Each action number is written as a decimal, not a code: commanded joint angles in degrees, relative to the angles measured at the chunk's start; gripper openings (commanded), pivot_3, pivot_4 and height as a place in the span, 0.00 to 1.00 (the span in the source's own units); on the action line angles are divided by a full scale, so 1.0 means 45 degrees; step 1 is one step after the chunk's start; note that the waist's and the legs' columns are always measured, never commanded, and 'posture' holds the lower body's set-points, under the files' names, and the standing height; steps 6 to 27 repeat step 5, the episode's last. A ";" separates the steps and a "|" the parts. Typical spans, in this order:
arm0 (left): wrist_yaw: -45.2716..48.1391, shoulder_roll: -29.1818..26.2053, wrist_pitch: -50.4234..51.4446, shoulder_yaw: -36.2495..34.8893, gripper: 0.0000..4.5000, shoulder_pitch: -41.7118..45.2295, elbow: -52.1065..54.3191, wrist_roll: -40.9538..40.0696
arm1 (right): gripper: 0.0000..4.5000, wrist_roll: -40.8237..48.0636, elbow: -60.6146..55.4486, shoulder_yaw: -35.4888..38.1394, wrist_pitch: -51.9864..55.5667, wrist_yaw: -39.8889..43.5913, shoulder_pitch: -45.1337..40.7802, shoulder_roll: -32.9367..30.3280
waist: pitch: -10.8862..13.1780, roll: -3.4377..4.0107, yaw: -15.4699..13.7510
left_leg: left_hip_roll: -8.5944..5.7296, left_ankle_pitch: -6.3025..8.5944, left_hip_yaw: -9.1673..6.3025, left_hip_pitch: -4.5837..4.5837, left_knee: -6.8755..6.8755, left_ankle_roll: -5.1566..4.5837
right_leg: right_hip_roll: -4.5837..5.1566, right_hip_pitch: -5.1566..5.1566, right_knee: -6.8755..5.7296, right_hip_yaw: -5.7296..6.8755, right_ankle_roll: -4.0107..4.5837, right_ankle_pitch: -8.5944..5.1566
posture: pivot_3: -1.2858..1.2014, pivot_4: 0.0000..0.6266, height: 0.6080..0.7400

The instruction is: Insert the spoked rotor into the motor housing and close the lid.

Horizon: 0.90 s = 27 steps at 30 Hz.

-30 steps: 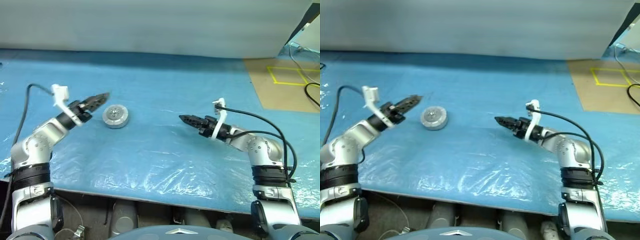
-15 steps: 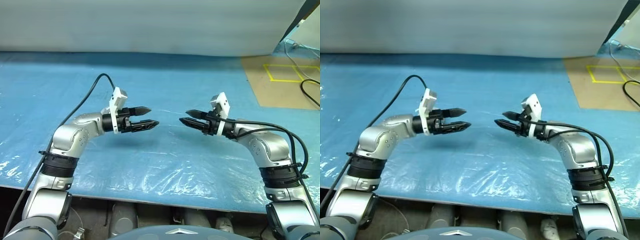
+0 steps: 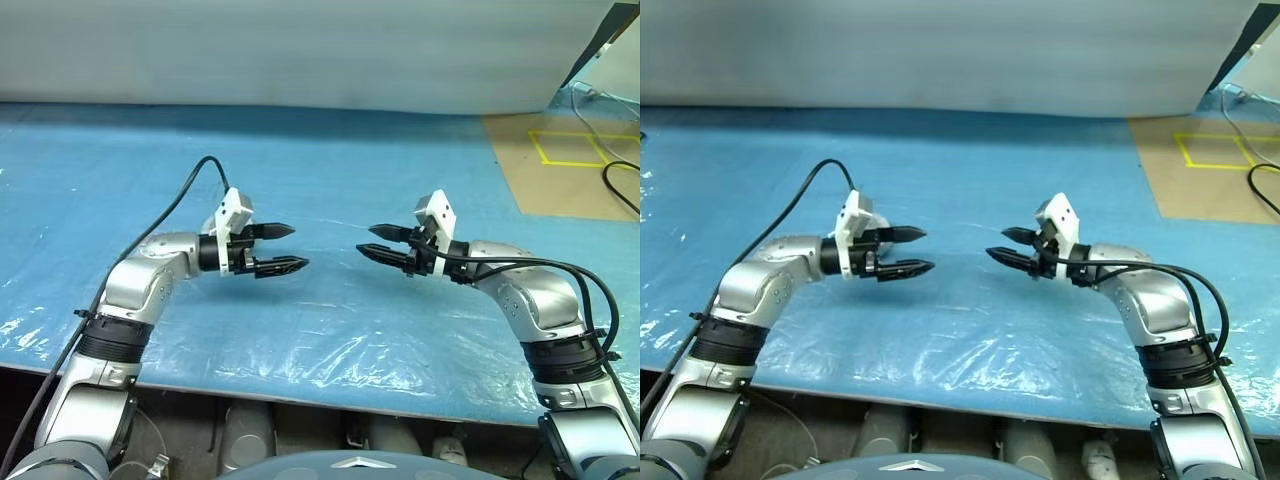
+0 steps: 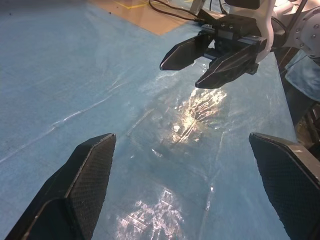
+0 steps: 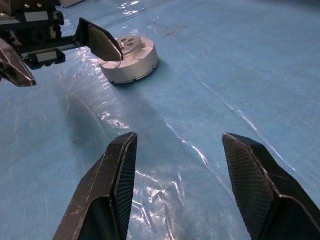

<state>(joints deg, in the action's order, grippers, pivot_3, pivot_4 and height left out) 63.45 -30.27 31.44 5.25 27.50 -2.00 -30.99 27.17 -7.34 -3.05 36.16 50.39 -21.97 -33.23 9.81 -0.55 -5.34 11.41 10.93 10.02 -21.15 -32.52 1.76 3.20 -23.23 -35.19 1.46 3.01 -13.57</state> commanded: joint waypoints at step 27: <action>0.0019 0.0021 -0.0457 -0.0299 1.00 0.0067 0.0053 0.0211 | 0.63 0.0116 -0.0057 0.0132 -0.0113 0.0128 -0.0290 0.0157 | 0.0000 0.0000 0.0003 | 0.0001 0.0000 0.0000 0.0000 -0.0001 -0.0001 | 0.0000 -0.0001 -0.0003 0.0000 0.0000 0.0000 | 0.52 0.24 1.00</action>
